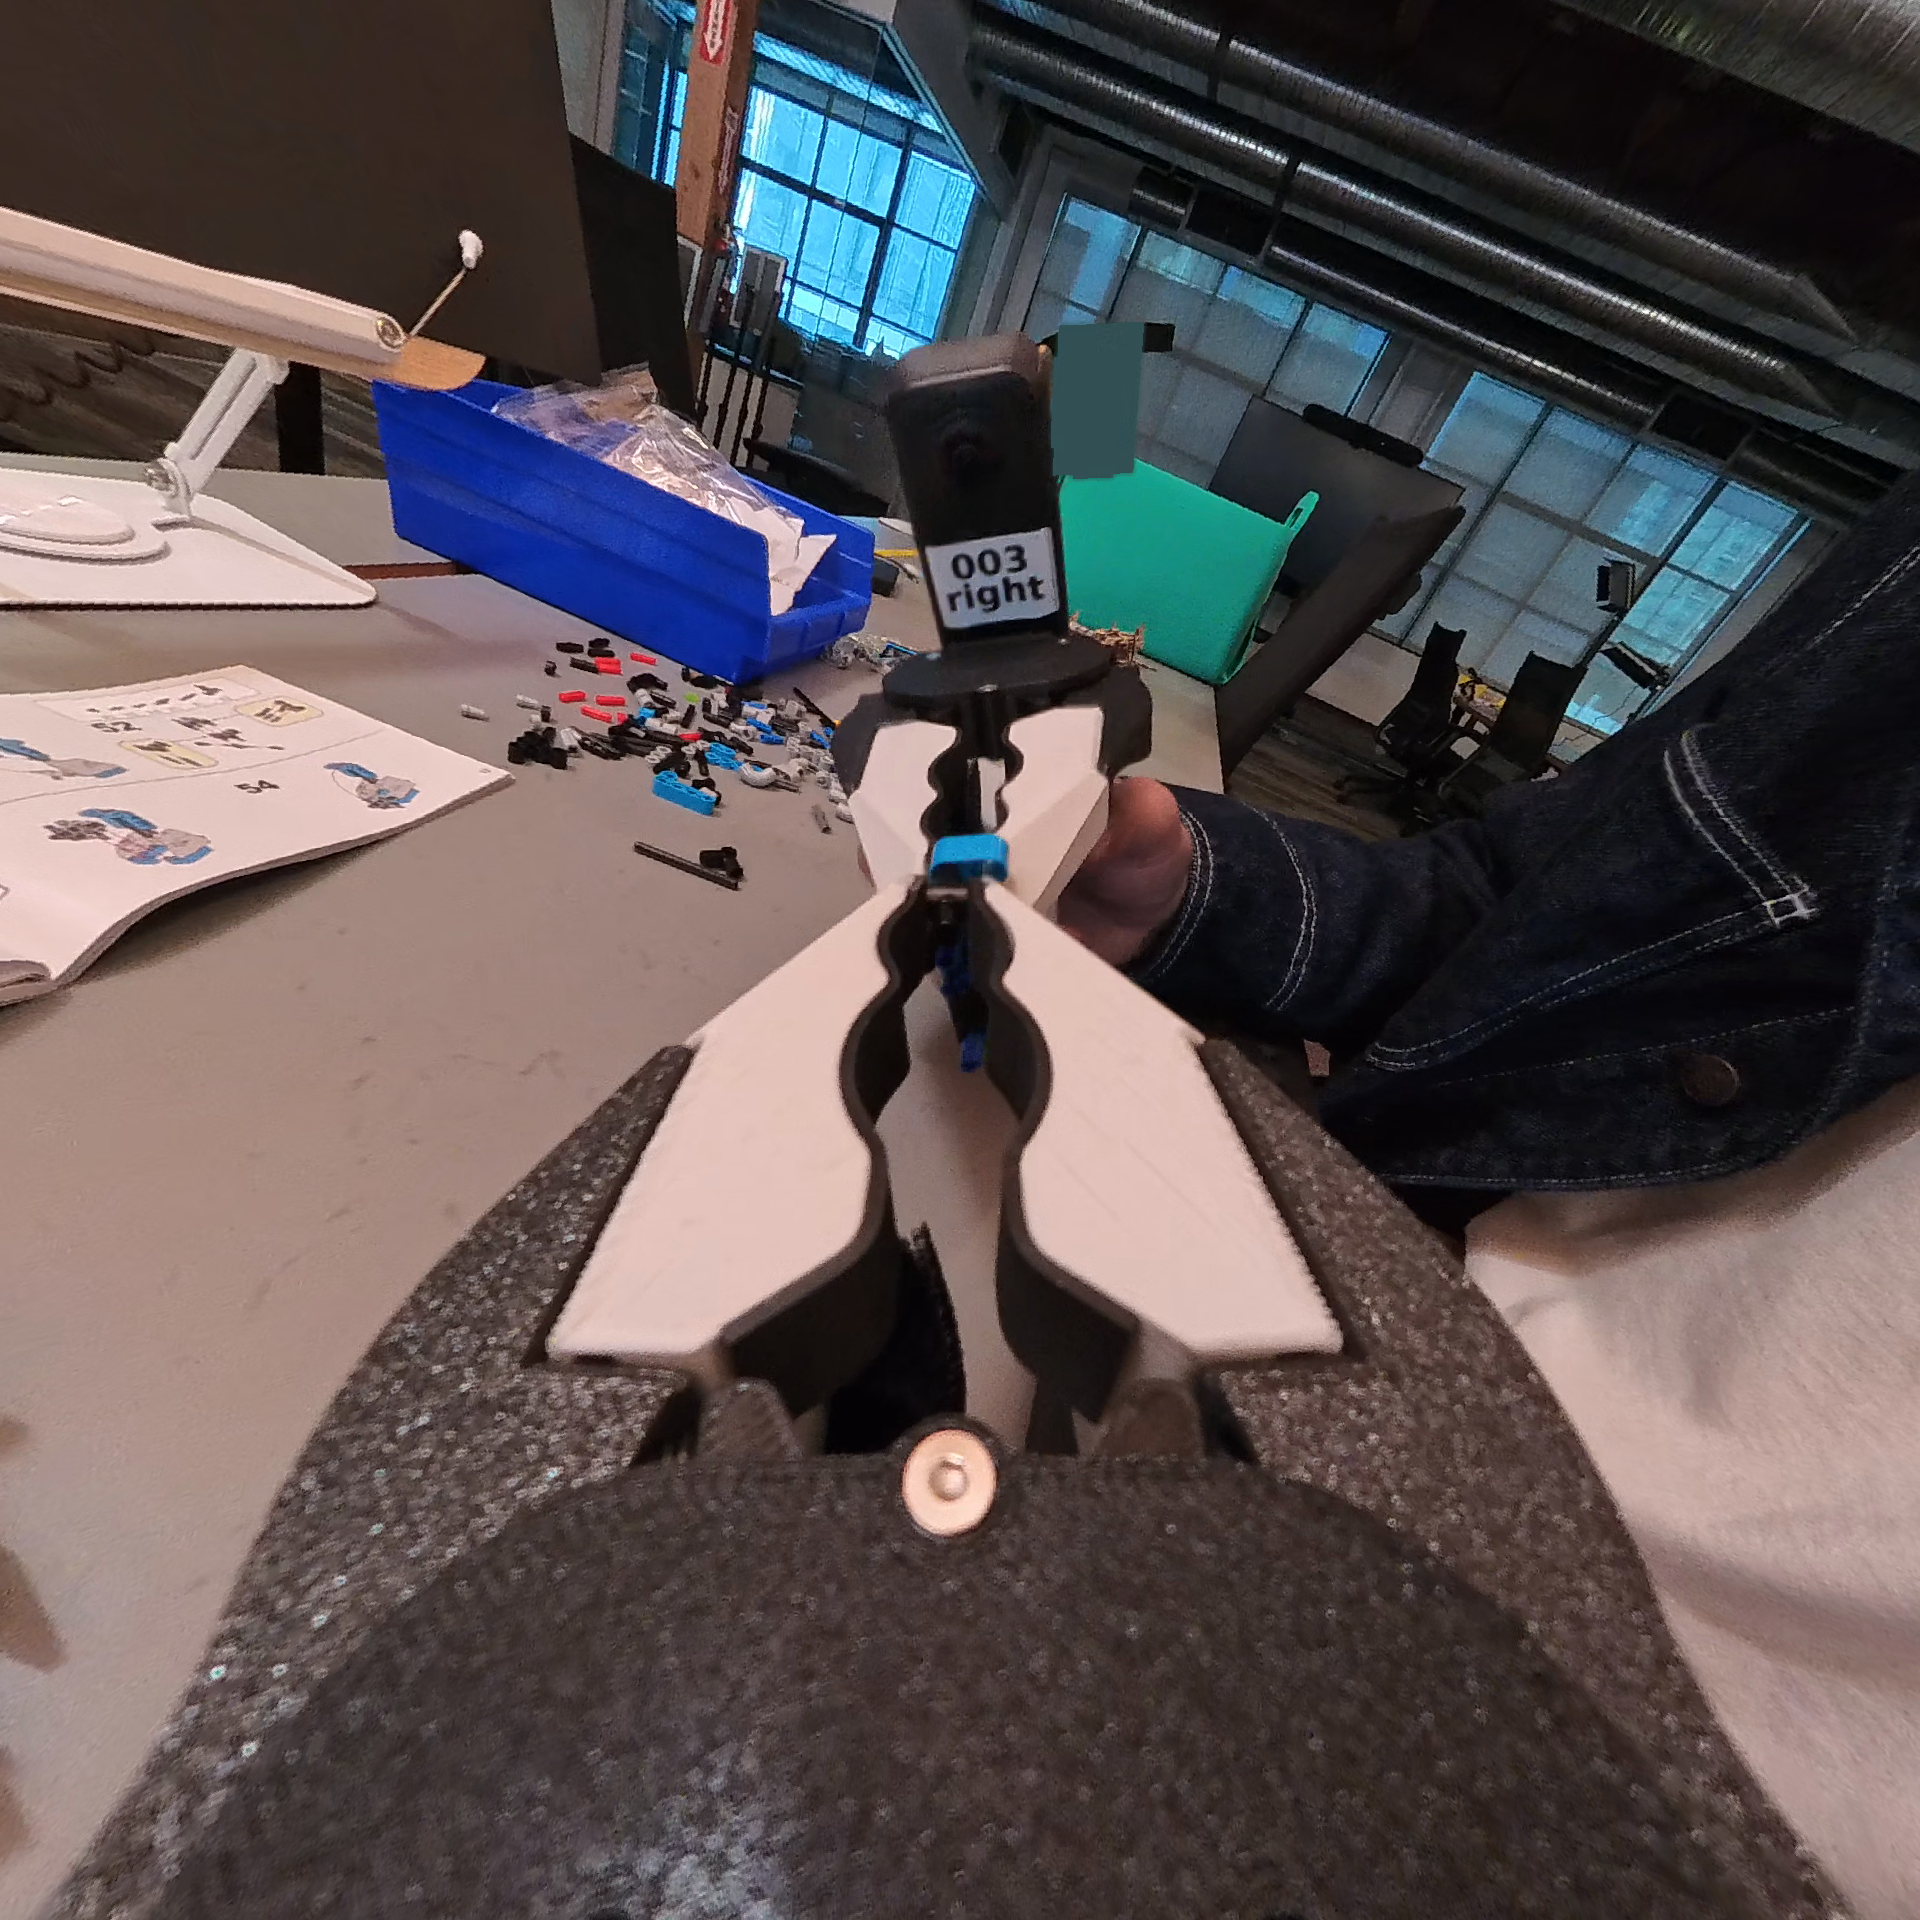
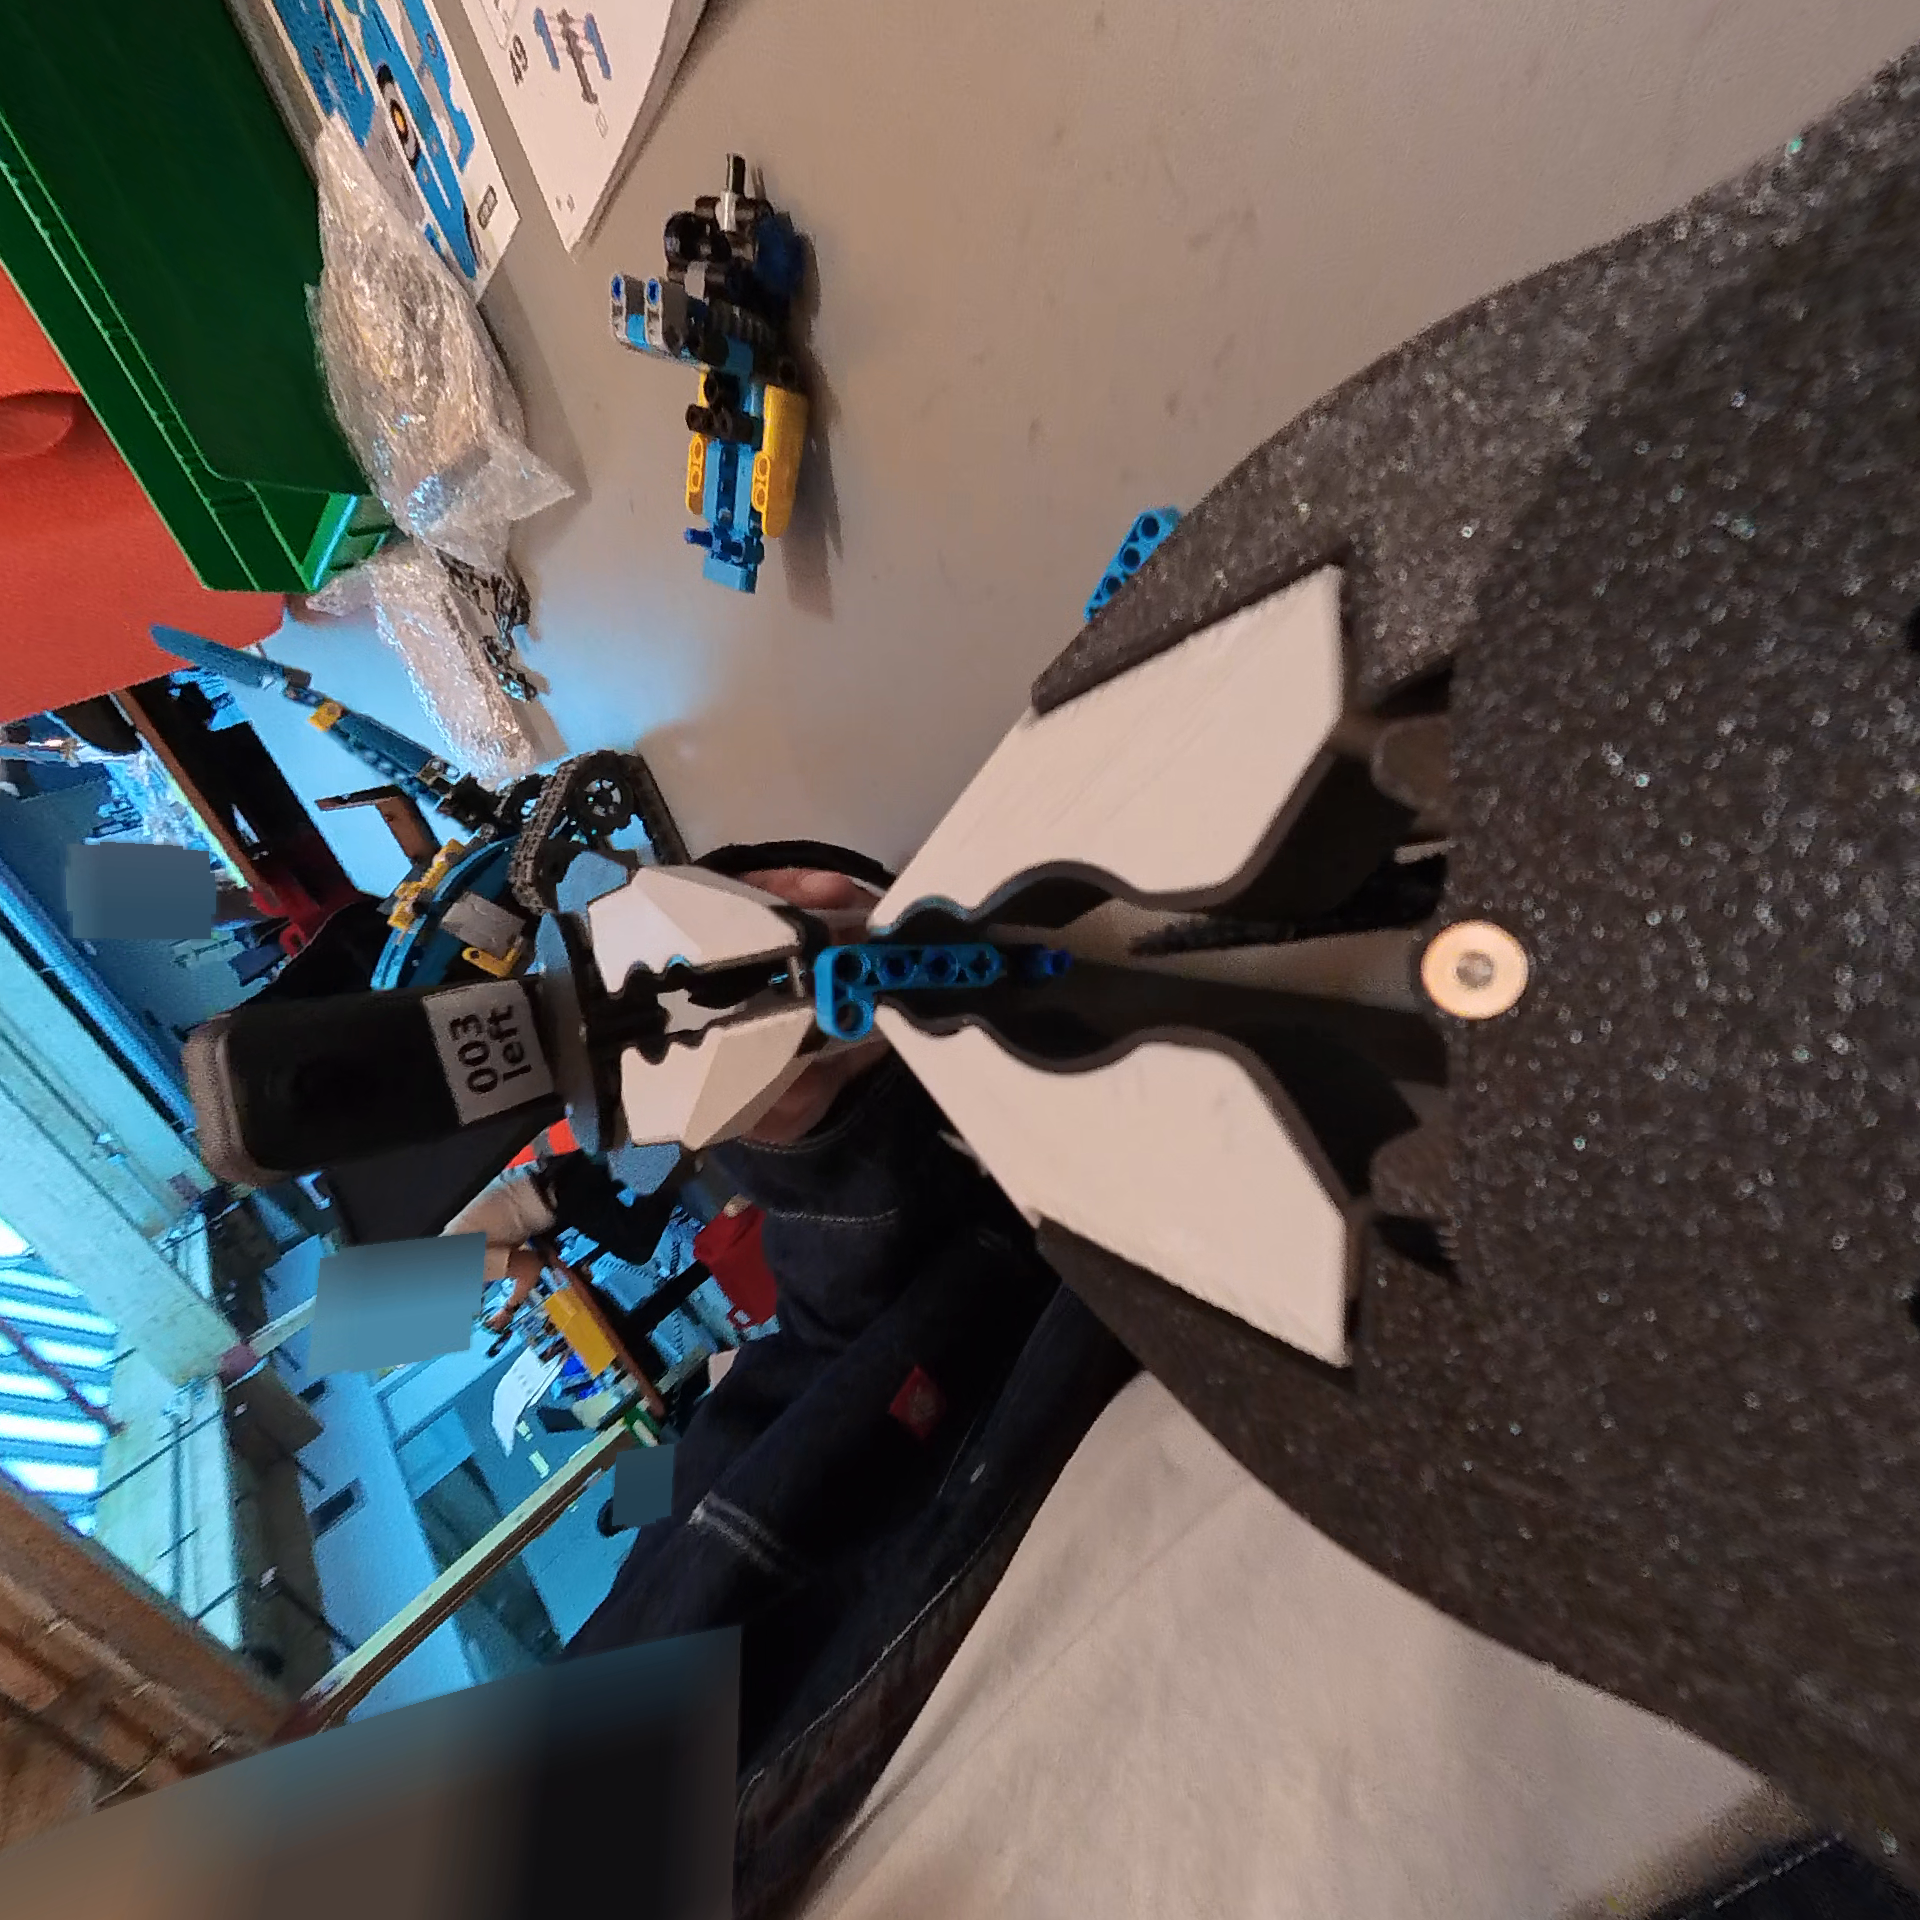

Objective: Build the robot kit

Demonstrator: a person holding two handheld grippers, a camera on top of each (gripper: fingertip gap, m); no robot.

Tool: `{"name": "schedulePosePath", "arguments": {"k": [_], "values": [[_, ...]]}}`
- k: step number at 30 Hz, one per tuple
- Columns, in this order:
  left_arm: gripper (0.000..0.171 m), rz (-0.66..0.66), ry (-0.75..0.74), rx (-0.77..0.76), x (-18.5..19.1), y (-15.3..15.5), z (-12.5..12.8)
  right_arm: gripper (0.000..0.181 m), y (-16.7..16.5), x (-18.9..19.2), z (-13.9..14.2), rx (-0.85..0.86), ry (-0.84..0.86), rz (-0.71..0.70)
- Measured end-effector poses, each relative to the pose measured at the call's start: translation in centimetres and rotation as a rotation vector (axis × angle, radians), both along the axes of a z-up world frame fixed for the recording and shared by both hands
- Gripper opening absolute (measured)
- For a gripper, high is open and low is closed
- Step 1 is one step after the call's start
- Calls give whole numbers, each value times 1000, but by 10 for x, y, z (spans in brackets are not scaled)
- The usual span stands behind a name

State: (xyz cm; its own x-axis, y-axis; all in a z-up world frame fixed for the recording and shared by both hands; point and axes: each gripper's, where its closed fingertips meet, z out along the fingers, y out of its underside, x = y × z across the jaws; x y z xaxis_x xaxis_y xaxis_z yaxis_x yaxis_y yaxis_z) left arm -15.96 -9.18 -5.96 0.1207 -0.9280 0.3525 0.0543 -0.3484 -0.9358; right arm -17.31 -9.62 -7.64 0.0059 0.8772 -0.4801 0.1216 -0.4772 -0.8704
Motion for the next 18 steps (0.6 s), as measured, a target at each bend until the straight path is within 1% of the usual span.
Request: {"name": "schedulePosePath", "arguments": {"k": [6,9,12,14,16,18], "values": [[7,-6,9,18,1,-2,-1,6,-3,1,0,-5,-2,20],[6,-7,29,35,4,-4,-4,6,-4,3,-4,12,-30,20],[6,-34,17,-2,4,-5,-5,6,-5,4,-4,9,-27,26],[6,-55,-6,-25,4,-6,-2,5,-6,3,1,-10,11,28],[6,-60,-6,-29,4,-7,-3,5,-6,3,1,18,1,21],[7,-71,-7,-24,5,-9,-3,5,-9,4,1,1,9,40]]}}
